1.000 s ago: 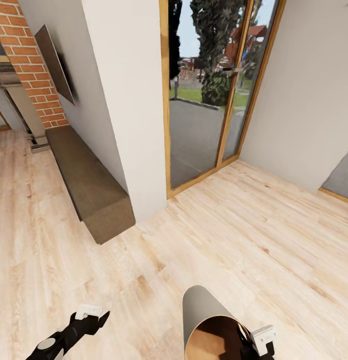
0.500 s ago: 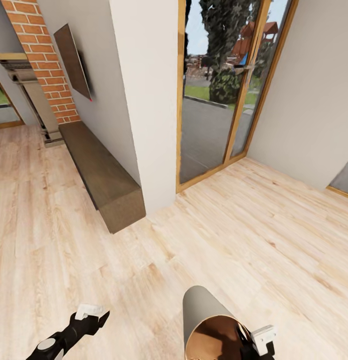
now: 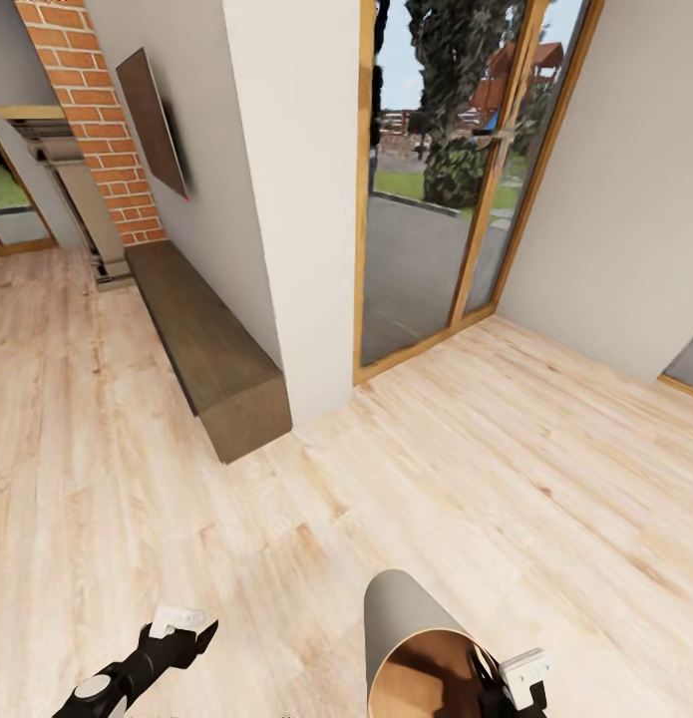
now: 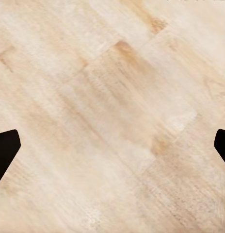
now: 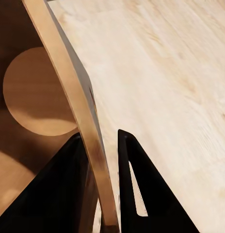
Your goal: Put the three can of soda from the living room inside the tash can in the kitchen.
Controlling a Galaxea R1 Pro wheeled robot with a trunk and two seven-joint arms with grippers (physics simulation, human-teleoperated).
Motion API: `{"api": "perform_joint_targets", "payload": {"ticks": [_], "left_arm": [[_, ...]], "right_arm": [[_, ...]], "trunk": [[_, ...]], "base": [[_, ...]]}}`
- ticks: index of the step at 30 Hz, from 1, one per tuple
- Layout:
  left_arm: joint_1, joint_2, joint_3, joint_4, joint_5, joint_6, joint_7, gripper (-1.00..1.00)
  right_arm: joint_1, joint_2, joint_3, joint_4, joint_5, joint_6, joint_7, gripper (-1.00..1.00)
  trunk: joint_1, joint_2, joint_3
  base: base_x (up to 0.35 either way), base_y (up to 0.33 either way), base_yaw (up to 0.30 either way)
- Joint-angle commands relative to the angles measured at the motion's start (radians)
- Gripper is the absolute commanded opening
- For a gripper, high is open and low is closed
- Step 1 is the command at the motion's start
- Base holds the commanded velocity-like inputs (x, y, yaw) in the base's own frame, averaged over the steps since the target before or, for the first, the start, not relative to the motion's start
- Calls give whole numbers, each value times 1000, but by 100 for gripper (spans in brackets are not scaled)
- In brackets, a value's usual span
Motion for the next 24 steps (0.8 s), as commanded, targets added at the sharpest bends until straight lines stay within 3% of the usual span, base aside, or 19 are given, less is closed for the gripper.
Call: {"api": "perform_joint_targets", "payload": {"ticks": [1,24], "left_arm": [[0,0,0,0,0,0,0,100],[0,0,0,0,0,0,0,100]], "right_arm": [[0,0,0,-1,0,0,10,-100],[0,7,0,18,1,0,9,-100]], "trunk": [[0,0,0],[0,0,0]], "base": [[0,-265,201],[0,-300,233]]}}
